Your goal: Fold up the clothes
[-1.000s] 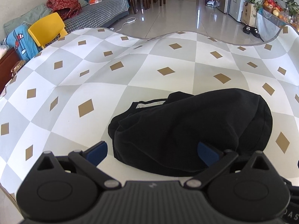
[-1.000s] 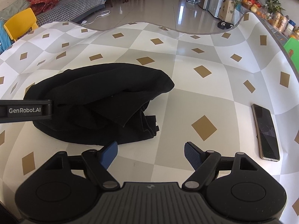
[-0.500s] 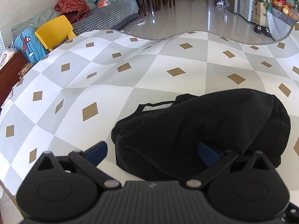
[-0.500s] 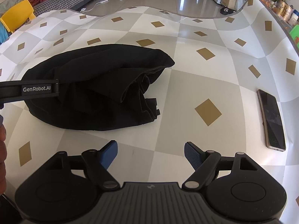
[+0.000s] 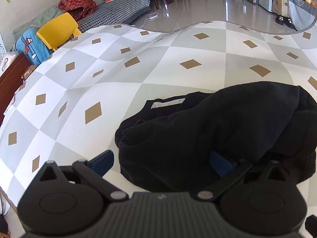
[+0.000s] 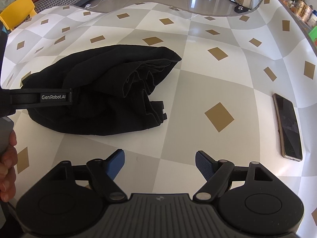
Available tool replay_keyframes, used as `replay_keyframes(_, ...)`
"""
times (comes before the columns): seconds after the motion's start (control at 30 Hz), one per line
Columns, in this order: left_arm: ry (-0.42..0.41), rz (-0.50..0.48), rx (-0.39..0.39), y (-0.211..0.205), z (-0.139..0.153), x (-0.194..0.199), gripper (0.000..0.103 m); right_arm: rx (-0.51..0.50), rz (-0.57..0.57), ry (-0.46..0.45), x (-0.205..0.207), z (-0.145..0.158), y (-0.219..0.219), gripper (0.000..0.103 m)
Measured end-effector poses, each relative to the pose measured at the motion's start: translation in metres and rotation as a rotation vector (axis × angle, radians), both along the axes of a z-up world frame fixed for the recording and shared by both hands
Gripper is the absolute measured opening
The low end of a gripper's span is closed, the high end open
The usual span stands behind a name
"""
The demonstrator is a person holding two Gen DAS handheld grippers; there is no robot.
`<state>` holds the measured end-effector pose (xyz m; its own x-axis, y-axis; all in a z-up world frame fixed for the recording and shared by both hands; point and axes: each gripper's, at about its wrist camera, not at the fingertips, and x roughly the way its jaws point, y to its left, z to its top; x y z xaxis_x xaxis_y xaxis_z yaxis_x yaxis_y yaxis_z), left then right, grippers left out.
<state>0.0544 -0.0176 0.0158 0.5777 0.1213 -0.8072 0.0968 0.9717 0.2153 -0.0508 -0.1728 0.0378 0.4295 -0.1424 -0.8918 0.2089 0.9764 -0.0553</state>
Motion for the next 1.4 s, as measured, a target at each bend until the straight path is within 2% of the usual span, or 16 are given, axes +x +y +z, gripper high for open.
replay_keyframes(0.5,0.025,-0.014,0.029,-0.008,-0.014,0.005,0.103,-0.003,-0.005,0.003,0.002,-0.003,-0.006,0.078)
replay_keyframes(0.7,0.031,-0.040,0.061,-0.015,-0.022,0.006,0.103,0.011,-0.067,-0.018,0.002,-0.001,-0.026,0.078)
replay_keyframes(0.83,0.028,-0.051,0.063,-0.017,-0.025,0.004,0.103,0.030,-0.132,-0.052,-0.001,0.003,-0.045,0.078)
replay_keyframes(1.0,0.022,-0.094,0.069,-0.024,-0.027,-0.001,0.103,0.034,-0.182,-0.147,-0.009,0.010,-0.062,0.078)
replay_keyframes(1.4,-0.006,-0.260,0.085,-0.051,-0.029,-0.036,0.103,0.059,-0.182,-0.268,-0.026,0.015,-0.077,0.078)
